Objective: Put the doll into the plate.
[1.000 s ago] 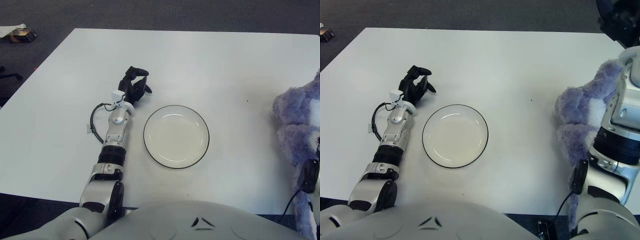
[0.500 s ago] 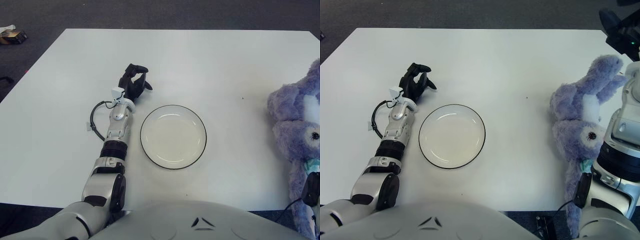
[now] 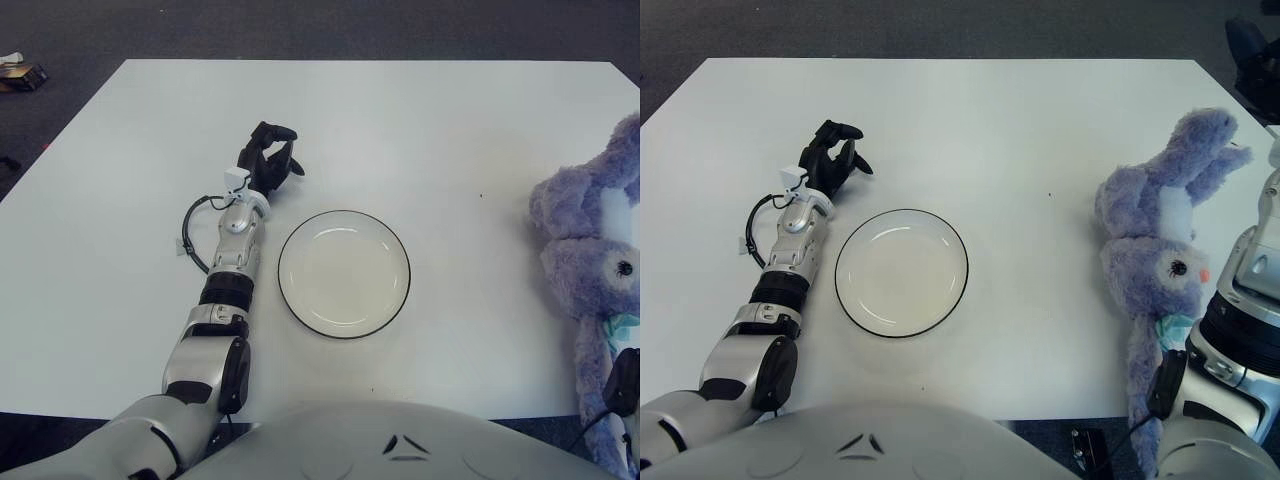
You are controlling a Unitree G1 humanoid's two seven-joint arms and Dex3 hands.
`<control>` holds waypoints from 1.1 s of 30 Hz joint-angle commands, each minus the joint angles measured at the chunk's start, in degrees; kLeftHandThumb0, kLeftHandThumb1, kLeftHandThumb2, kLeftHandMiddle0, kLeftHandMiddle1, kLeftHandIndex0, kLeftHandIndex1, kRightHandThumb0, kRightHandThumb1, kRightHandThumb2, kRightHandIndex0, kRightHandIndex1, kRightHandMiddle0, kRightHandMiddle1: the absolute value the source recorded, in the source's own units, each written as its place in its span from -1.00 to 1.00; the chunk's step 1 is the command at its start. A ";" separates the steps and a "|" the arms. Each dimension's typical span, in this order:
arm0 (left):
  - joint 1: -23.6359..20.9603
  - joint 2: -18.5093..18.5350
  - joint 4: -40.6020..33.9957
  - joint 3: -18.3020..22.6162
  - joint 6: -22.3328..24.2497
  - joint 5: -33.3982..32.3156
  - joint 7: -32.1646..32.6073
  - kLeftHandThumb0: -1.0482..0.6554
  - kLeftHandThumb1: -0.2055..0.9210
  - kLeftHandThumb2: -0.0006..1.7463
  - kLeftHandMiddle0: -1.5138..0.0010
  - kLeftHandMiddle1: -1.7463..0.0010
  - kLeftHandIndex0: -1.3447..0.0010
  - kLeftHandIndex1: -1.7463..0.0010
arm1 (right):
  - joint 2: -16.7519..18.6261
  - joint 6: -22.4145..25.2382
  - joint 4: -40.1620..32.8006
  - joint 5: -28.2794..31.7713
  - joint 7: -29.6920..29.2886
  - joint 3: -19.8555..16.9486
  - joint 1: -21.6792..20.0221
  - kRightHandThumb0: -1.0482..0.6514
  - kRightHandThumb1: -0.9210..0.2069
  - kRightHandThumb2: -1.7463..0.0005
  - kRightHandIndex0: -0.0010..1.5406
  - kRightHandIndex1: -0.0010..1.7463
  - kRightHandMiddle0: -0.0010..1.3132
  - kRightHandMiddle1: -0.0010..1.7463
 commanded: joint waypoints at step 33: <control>-8.29 1.05 7.10 0.66 -1.62 -2.35 -6.77 -0.18 1.00 -0.59 -0.11 -0.82 0.44 -0.79 | -0.87 -0.24 7.84 -9.12 -7.00 1.18 2.01 -0.18 -1.00 0.62 -0.03 0.66 -0.39 0.76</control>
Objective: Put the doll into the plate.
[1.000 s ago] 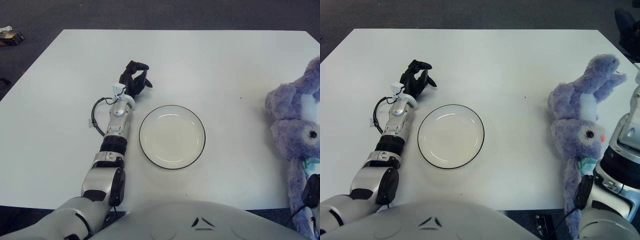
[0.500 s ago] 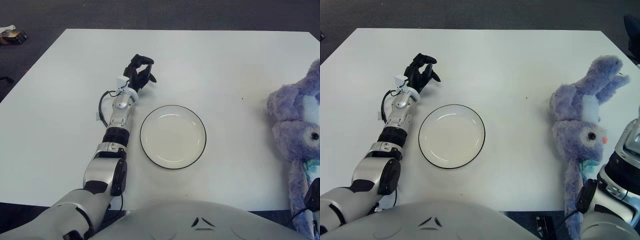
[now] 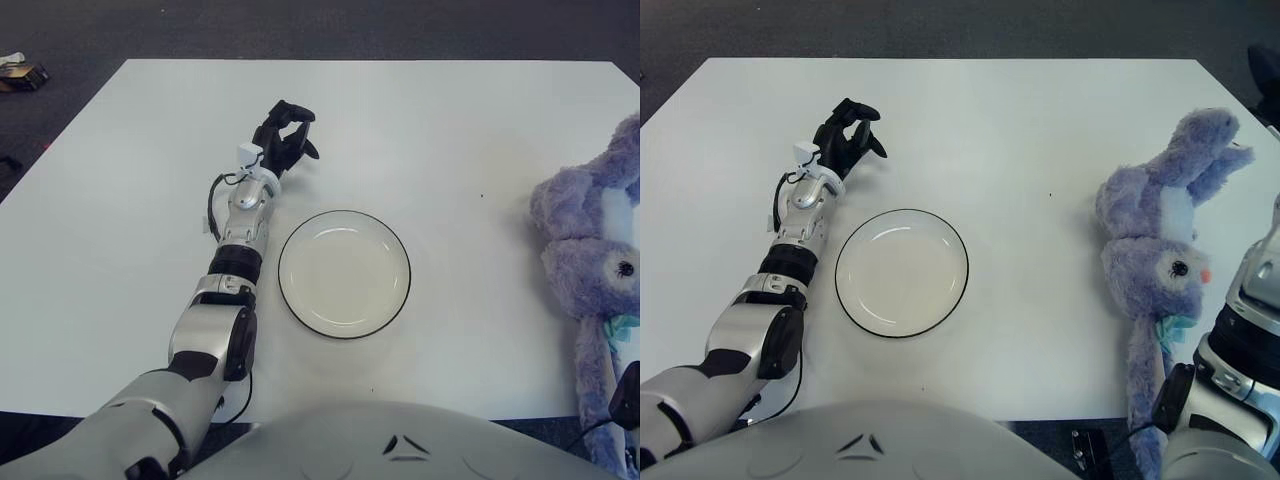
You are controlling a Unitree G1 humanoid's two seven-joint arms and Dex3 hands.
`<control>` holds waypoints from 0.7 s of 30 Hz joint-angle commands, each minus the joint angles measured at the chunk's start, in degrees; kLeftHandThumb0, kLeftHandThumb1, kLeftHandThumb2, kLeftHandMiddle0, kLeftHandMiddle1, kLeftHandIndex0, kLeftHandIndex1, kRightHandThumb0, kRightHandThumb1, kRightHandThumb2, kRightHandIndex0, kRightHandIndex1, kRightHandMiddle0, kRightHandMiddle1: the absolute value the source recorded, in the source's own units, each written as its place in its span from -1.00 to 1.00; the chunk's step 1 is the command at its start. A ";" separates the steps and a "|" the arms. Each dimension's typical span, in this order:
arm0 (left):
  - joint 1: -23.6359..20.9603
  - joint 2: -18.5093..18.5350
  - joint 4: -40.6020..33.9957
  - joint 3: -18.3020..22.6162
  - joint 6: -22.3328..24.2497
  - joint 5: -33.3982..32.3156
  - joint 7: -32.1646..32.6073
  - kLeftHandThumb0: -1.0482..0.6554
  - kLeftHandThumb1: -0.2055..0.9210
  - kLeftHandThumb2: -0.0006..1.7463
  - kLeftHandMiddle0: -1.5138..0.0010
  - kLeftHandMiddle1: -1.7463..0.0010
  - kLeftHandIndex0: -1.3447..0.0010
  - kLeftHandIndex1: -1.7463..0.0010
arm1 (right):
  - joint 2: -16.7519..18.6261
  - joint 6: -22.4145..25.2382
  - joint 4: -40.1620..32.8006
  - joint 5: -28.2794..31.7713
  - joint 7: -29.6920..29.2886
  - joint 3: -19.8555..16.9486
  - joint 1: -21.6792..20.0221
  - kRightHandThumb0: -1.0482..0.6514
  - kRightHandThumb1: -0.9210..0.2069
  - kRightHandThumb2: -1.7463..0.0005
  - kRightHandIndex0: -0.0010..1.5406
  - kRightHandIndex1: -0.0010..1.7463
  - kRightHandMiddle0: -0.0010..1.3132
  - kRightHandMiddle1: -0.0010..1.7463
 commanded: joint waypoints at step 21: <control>-1.08 -0.42 -1.68 1.49 1.09 -3.18 -2.00 -0.18 1.00 -0.59 -0.09 -0.85 0.44 -0.80 | -2.05 -4.40 10.60 -13.30 -15.30 2.74 2.67 -0.19 -1.00 0.68 -0.05 0.79 -0.31 0.70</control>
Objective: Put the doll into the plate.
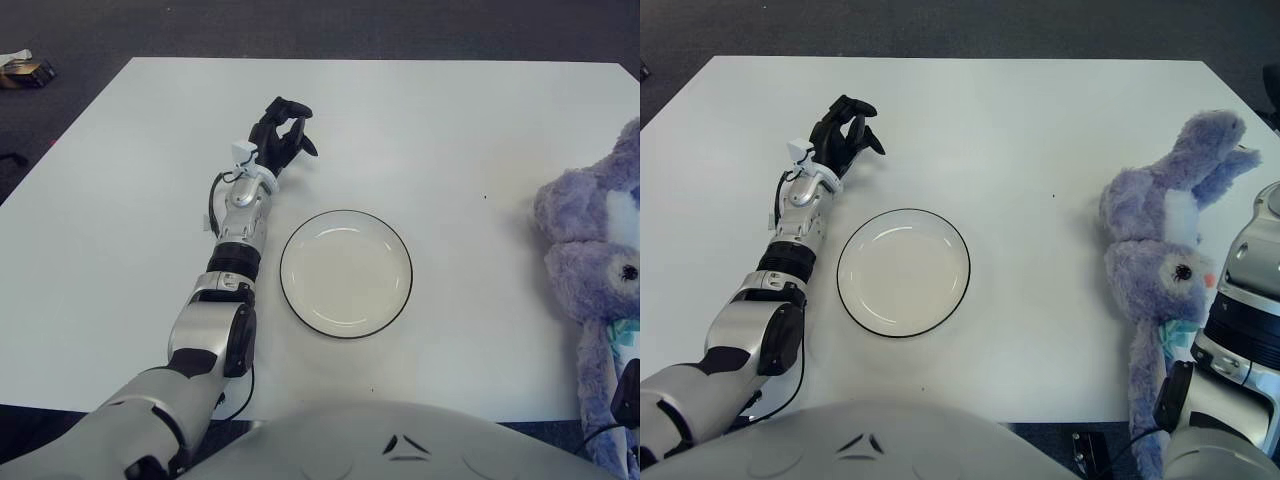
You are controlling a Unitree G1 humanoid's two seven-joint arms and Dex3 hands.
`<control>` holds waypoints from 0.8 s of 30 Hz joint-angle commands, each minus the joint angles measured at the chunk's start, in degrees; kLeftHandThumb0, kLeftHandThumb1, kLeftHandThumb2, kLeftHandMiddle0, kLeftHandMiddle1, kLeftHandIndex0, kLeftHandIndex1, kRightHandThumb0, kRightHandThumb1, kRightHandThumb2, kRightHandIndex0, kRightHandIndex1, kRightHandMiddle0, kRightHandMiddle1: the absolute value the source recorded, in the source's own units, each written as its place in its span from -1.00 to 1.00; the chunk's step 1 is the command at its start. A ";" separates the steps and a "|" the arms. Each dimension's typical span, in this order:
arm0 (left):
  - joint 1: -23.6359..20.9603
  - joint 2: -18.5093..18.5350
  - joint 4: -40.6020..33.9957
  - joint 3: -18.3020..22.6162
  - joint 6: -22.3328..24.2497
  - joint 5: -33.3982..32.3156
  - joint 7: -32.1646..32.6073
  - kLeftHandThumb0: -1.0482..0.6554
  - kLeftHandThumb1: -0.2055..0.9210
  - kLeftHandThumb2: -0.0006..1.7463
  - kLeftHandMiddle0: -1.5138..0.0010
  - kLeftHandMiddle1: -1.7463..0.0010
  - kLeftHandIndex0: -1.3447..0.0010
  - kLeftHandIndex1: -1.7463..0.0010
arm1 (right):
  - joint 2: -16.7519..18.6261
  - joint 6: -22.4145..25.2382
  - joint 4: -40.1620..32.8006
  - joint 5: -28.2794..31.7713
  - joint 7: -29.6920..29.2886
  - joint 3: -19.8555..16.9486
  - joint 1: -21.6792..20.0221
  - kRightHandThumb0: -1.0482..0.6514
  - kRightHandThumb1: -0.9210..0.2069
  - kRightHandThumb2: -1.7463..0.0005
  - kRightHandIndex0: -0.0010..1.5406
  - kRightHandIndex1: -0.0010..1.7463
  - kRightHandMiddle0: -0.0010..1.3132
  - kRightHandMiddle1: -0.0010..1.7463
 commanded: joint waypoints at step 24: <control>-0.81 0.32 -1.72 0.31 -0.26 0.81 0.26 -0.18 1.00 -0.58 -0.10 -0.88 0.46 -0.81 | 0.16 1.44 7.72 2.69 -1.46 -3.65 3.42 -0.19 -1.00 0.68 0.02 0.73 -0.32 0.70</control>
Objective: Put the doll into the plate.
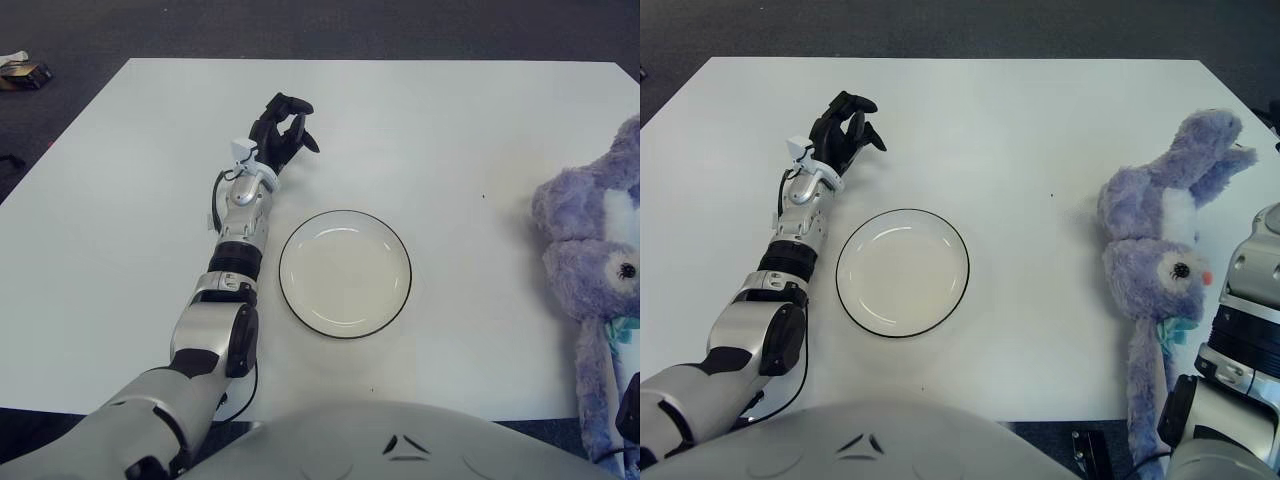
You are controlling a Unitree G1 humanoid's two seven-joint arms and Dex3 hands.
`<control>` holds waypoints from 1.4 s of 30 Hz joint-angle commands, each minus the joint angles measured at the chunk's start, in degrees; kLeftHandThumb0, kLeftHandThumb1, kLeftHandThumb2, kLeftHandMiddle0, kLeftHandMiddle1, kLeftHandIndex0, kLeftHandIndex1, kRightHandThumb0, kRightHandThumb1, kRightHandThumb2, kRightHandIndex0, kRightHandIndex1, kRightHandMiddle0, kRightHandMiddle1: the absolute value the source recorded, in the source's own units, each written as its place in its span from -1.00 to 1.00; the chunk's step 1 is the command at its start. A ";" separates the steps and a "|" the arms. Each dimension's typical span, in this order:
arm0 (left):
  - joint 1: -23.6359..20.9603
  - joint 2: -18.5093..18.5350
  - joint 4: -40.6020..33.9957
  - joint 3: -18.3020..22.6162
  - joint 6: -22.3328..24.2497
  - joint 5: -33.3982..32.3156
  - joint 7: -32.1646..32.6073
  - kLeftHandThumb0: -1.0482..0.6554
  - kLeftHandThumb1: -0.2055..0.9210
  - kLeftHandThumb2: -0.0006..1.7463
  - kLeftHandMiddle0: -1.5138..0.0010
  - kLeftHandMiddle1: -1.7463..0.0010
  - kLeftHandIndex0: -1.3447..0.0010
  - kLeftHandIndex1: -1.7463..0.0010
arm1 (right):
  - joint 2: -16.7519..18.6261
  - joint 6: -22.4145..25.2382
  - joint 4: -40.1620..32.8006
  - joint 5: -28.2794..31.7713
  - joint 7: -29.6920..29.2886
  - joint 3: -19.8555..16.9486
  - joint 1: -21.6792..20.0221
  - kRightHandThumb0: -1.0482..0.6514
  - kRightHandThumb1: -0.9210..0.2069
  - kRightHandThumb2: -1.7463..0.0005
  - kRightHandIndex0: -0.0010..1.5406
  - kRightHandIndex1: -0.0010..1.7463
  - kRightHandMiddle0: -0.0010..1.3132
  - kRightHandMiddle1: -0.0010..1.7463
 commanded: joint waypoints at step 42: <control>-0.86 1.28 0.19 -1.25 -2.43 4.15 3.50 -0.18 1.00 -0.53 -0.12 -0.93 0.53 -0.87 | 0.25 5.42 13.12 11.48 4.81 0.79 -1.14 -0.19 -1.00 0.70 0.06 0.52 -0.28 0.67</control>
